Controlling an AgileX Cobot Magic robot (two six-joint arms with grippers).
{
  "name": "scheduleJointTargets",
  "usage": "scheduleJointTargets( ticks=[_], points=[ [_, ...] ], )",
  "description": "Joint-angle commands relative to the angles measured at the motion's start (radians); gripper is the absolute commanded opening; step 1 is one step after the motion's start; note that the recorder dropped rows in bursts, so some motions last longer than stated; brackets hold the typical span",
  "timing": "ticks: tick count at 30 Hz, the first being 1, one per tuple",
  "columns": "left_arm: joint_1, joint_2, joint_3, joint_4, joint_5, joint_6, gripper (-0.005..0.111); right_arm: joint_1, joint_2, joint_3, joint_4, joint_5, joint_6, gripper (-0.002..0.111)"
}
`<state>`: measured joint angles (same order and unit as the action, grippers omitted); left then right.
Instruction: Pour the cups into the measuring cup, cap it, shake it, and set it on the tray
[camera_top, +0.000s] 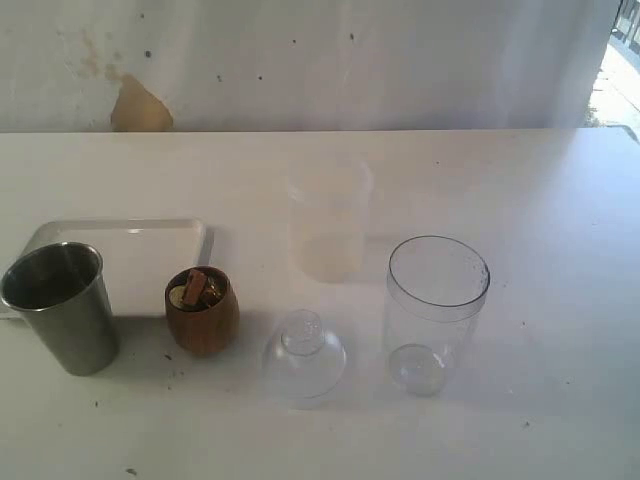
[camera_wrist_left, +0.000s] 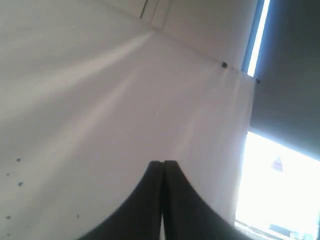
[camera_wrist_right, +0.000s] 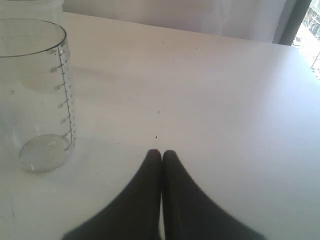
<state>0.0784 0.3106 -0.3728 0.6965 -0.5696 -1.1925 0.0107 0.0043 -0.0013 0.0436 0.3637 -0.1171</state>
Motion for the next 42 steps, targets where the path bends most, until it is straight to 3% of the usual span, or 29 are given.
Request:
scheduleJointTargets(
  ticks=[1,9,16,21,27,35,39,42],
  points=[
    [0.001,0.110,-0.073,0.166,-0.114,-0.118,0.004,0.000,-0.004,0.001,-0.002,-0.013,0.002,0.000],
    [0.001,0.324,-0.206,0.446,-0.278,-0.230,0.026,0.000,-0.004,0.001,-0.002,-0.013,0.002,0.000],
    [-0.002,0.453,-0.210,0.604,-0.334,-0.229,0.066,0.000,-0.004,0.001,-0.002,-0.013,0.002,0.000],
    [-0.033,0.531,-0.169,0.738,-0.410,-0.327,0.066,0.000,-0.004,0.001,-0.002,-0.013,0.002,0.000],
    [-0.195,0.597,-0.052,0.727,-0.303,-0.219,0.066,0.000,-0.004,0.001,-0.002,-0.013,0.002,0.000],
    [-0.438,0.702,0.038,0.488,-0.052,0.110,0.069,0.000,-0.004,0.001,-0.002,-0.013,0.002,0.000],
    [-0.507,0.801,0.040,0.385,-0.027,0.238,0.079,0.000,-0.004,0.001,-0.002,-0.013,0.002,0.000],
    [-0.523,0.873,0.040,0.374,-0.040,0.289,0.085,0.000,-0.004,0.001,-0.002,-0.013,0.002,0.000]
  ],
)
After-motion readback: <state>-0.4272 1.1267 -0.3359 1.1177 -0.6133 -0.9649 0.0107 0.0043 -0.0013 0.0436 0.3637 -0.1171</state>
